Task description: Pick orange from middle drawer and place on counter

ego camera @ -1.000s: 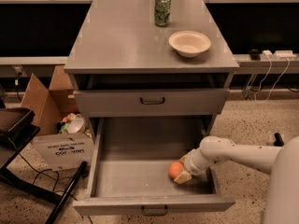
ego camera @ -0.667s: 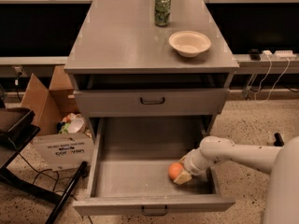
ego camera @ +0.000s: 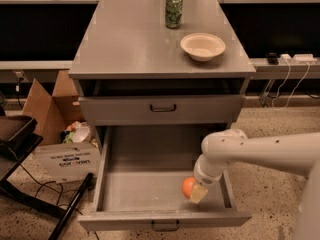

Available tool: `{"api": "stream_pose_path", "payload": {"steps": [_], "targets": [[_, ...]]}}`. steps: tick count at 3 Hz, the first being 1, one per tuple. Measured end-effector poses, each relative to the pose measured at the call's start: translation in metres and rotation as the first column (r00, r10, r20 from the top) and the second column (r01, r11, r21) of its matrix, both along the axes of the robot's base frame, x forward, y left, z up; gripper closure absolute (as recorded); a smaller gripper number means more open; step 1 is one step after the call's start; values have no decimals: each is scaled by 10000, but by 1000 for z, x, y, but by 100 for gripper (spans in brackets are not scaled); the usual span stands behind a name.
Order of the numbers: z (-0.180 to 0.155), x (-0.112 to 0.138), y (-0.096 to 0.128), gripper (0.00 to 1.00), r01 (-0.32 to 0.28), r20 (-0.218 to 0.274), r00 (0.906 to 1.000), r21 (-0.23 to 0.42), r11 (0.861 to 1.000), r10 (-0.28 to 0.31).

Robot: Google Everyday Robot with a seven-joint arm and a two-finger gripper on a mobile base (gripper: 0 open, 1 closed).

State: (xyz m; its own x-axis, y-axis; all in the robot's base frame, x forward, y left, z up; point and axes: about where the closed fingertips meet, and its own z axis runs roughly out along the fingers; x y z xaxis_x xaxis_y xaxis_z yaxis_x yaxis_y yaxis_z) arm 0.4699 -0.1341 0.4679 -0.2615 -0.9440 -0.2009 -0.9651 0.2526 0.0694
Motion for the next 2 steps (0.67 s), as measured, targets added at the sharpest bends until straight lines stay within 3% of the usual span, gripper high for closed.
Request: {"api": "stream_pose_path", "payload": {"steps": [1,2], "targets": [[142,25,37,100,-528,642,9964,-340,9980,549],[247,59,67,100,-829,1393,9862,-510,9952,893]]}}
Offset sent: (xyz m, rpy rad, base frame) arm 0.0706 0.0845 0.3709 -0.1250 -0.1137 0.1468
